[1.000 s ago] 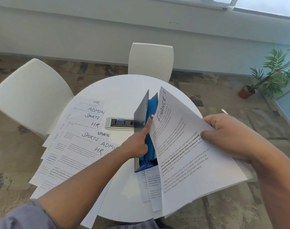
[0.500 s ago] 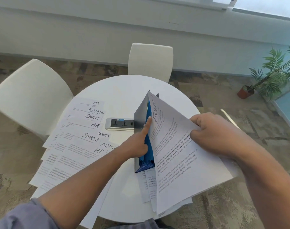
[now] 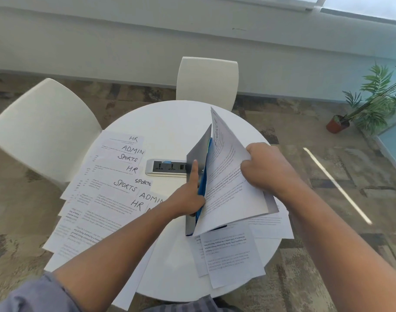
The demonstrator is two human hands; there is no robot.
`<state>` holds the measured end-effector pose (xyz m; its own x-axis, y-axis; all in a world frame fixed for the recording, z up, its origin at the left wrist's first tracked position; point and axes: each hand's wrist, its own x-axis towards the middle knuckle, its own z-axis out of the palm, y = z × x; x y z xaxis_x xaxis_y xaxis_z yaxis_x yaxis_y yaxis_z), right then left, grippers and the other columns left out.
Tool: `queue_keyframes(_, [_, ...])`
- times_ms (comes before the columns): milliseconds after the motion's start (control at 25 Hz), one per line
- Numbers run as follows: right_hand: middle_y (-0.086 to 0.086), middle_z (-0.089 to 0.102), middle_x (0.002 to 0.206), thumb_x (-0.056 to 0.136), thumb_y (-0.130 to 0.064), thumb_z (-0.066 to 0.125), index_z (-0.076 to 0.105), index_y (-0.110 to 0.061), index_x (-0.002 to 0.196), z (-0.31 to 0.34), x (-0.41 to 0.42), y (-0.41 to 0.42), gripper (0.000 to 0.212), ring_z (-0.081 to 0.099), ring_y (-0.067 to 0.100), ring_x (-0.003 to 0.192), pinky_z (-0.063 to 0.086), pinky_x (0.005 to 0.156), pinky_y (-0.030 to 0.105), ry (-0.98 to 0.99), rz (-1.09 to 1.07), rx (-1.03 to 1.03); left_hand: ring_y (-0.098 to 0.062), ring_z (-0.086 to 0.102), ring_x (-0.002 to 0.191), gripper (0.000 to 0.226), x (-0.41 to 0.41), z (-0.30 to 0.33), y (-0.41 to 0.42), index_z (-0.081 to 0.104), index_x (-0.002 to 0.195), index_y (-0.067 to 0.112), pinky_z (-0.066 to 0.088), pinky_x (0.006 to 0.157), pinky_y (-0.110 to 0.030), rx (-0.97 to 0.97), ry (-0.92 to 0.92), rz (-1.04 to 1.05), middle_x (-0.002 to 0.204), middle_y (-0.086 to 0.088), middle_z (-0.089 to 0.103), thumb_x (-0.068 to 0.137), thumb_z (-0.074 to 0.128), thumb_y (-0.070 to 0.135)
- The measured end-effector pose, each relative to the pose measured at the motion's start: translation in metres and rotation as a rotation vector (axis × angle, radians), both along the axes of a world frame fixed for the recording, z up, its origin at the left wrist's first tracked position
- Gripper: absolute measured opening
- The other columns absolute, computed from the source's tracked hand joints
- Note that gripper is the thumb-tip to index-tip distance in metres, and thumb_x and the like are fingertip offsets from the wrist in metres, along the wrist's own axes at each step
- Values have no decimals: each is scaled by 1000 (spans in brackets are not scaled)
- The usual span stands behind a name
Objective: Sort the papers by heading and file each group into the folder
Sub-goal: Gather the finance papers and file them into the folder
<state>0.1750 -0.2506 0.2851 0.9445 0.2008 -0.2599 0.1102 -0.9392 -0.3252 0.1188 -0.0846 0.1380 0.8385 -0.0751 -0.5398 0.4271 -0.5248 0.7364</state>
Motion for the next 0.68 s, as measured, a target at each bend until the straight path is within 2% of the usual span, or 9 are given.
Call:
queue_keyframes(40, [8, 61, 89, 87, -9, 46, 59, -10, 92, -5, 3, 3, 14, 60, 32, 85, 49, 66, 34, -20, -1, 1, -32, 71, 90, 109, -1, 1, 1, -34, 147, 54, 65, 73, -48, -56, 26, 24, 132, -2, 60, 93, 49, 9])
queue_keyframes(80, [7, 59, 86, 88, -8, 46, 55, -11, 86, -9, 5, 5, 10, 58, 31, 82, 44, 61, 32, -46, 6, -3, -30, 69, 97, 107, -2, 3, 2, -30, 150, 53, 65, 75, -49, -103, 51, 40, 140, 4, 52, 95, 50, 8])
queue_keyframes(160, [5, 53, 78, 88, -7, 45, 45, -15, 76, -16, 7, 10, 14, 53, 31, 76, 34, 54, 31, -105, 26, -25, -26, 67, 104, 103, -3, 4, 5, -23, 155, 49, 64, 77, -51, -167, 98, 56, 144, 9, 45, 97, 50, 6])
queue_keyframes(240, [4, 49, 75, 89, -8, 44, 40, -15, 75, -22, 8, 14, 17, 51, 31, 75, 34, 57, 33, -156, 28, -53, -27, 67, 108, 99, -4, 3, 9, -18, 157, 47, 64, 79, -52, -212, 126, 63, 152, 7, 42, 98, 50, 5])
queue_keyframes(320, [2, 45, 73, 92, -10, 43, 39, -16, 76, -28, 6, 16, 17, 49, 32, 73, 35, 61, 36, -192, 28, -75, -28, 66, 111, 98, -5, 2, 12, -14, 158, 47, 63, 81, -53, -237, 138, 65, 153, 5, 42, 98, 50, 4])
queue_keyframes(520, [1, 44, 73, 95, -10, 41, 45, -13, 86, -46, -2, 26, 9, 45, 30, 70, 28, 55, 34, -181, 5, -49, -27, 65, 114, 97, -7, 1, 15, -13, 159, 44, 62, 84, -53, -294, 146, 86, 144, 12, 43, 98, 48, 1])
queue_keyframes(680, [0, 42, 72, 95, -9, 43, 43, -14, 87, -45, -8, 31, 9, 37, 17, 60, 24, 50, 30, -148, -1, -66, -20, 66, 108, 98, -7, -2, 15, -13, 160, 44, 63, 84, -51, -308, 144, 106, 147, 14, 39, 97, 49, 1])
